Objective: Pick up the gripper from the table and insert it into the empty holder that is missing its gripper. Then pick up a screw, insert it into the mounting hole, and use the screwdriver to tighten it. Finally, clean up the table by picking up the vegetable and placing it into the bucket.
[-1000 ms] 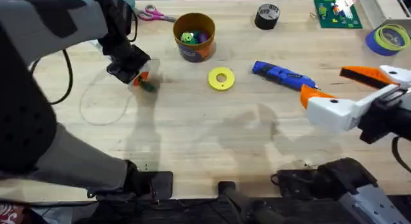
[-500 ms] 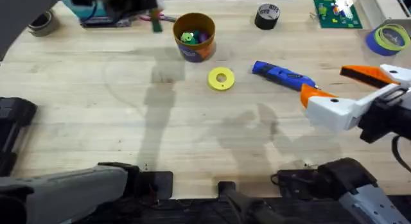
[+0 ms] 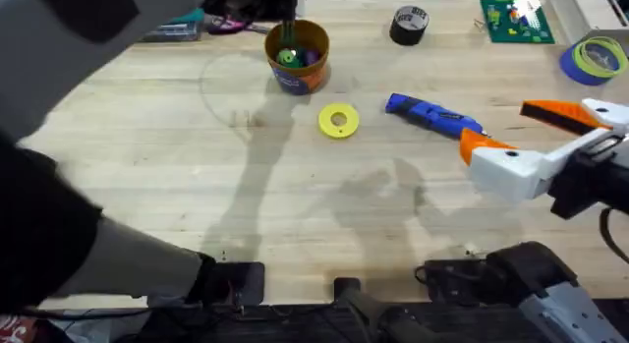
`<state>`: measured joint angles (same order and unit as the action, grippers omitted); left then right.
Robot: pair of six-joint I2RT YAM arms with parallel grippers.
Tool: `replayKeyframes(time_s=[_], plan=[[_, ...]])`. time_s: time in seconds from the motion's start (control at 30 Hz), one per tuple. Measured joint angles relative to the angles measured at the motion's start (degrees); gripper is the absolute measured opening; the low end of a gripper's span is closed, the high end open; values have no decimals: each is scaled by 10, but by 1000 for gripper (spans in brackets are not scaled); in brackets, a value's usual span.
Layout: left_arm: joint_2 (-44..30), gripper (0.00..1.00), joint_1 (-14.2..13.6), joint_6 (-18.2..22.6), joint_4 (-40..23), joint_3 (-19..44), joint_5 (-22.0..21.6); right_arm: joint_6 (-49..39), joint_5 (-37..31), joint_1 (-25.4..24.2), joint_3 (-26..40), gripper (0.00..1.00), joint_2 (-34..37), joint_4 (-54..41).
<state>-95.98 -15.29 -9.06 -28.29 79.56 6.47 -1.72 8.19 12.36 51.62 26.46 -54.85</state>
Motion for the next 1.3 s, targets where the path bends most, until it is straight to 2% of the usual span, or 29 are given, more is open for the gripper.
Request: replayKeyframes(time_s=[0.2,0.4,0.43,0.53,0.73,1.07,1.3], plan=[[-22,34,0,1,-2,0,0,0,0,0,0,997,0,0],[-21,930,0,4,-5,0,0,0,0,0,0,997,0,0],[-21,969,0,4,-8,0,0,0,0,0,0,997,0,0],[-21,985,2,5,-22,0,0,0,0,0,0,997,0,0],[11,986,12,4,-90,0,0,0,0,0,0,997,0,-2],[162,985,17,15,-283,0,-1,0,0,0,0,997,0,-2],[214,986,17,18,-416,0,-3,0,0,0,0,997,0,-5]])
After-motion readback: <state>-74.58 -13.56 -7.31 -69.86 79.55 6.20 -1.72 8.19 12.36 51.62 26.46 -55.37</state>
